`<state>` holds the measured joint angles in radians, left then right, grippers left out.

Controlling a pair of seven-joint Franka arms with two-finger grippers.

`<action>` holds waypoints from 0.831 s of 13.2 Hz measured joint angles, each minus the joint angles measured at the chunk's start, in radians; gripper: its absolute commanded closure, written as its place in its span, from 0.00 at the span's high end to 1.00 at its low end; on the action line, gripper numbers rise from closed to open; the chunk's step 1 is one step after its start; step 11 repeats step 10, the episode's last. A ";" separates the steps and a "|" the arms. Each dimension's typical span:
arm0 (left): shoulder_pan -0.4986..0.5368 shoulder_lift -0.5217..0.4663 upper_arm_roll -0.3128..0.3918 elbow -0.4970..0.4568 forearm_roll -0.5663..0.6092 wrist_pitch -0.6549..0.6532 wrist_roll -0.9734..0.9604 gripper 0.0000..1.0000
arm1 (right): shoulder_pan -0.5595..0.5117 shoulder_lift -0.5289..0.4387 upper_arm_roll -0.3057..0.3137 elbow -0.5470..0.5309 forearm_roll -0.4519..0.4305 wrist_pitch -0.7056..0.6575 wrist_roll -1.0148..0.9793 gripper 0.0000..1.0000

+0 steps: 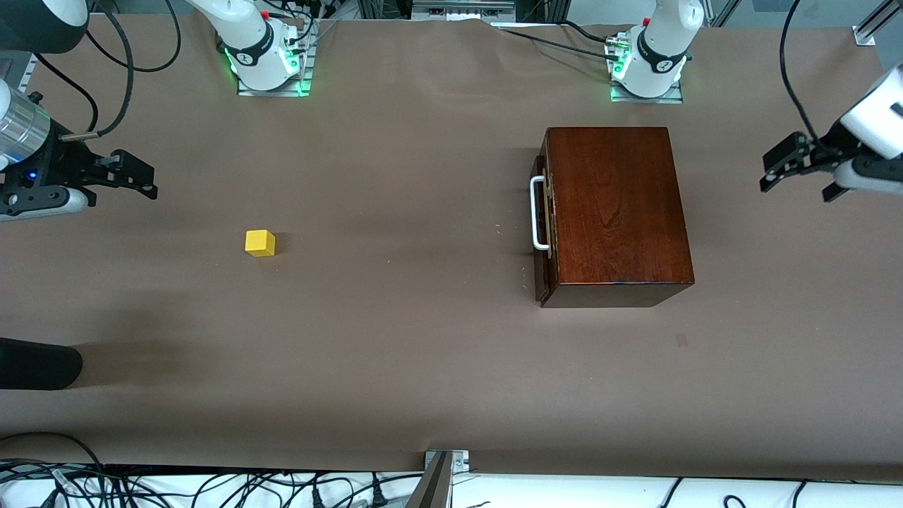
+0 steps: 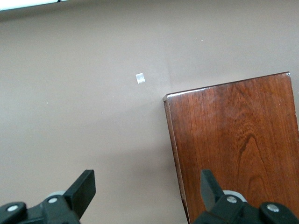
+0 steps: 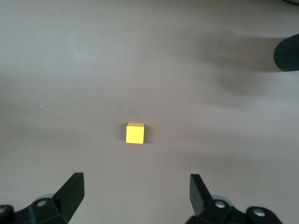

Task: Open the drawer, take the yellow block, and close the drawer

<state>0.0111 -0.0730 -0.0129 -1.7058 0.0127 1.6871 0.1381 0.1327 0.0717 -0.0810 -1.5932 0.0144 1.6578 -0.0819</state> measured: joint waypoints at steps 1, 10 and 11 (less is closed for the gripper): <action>0.006 -0.013 -0.001 -0.002 0.000 -0.015 0.000 1.00 | 0.000 -0.006 0.000 -0.007 0.000 0.000 0.000 1.00; -0.001 -0.009 -0.015 -0.024 0.000 -0.058 -0.099 1.00 | 0.000 -0.090 0.001 -0.121 -0.016 0.047 0.000 1.00; -0.001 -0.009 -0.015 -0.024 0.000 -0.058 -0.099 1.00 | 0.000 -0.090 0.001 -0.121 -0.016 0.047 0.000 1.00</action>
